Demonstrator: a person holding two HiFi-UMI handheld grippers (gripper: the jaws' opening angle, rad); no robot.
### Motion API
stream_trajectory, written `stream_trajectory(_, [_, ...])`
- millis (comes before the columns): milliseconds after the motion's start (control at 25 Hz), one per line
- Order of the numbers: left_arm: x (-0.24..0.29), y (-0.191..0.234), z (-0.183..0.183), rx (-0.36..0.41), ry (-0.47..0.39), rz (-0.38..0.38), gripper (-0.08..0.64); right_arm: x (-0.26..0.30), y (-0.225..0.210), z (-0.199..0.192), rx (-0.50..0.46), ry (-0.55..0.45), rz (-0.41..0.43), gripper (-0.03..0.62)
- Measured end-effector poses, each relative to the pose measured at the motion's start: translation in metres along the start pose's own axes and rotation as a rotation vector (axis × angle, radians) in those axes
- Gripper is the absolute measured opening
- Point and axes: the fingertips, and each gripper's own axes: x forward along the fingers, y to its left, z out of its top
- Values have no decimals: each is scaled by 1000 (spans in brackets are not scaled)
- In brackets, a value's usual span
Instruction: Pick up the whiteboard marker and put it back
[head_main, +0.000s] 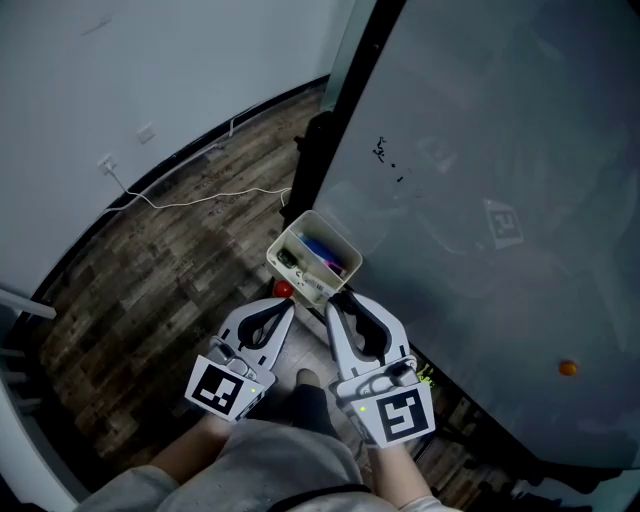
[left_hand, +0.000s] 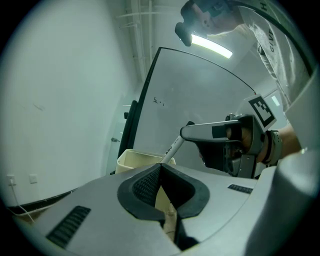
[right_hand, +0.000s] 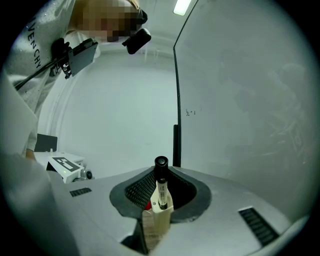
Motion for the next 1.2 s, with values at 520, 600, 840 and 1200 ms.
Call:
stream_trajectory(520, [-3,-6,7,14,-8,4,14,-8,3,17,3,-18,39,80])
stream_trajectory(600, [-3,-6,8,1,-16,4,14,-10,2,17,-1,-11,36,80])
stream_trajectory(840, [-4,-5,8,17,-5,15,14,-9,7,29,9,-44,76,80])
stream_trajectory(1200, [-4,-6,10,18,-15,21,14,-10,5,40,3,-51,79,80])
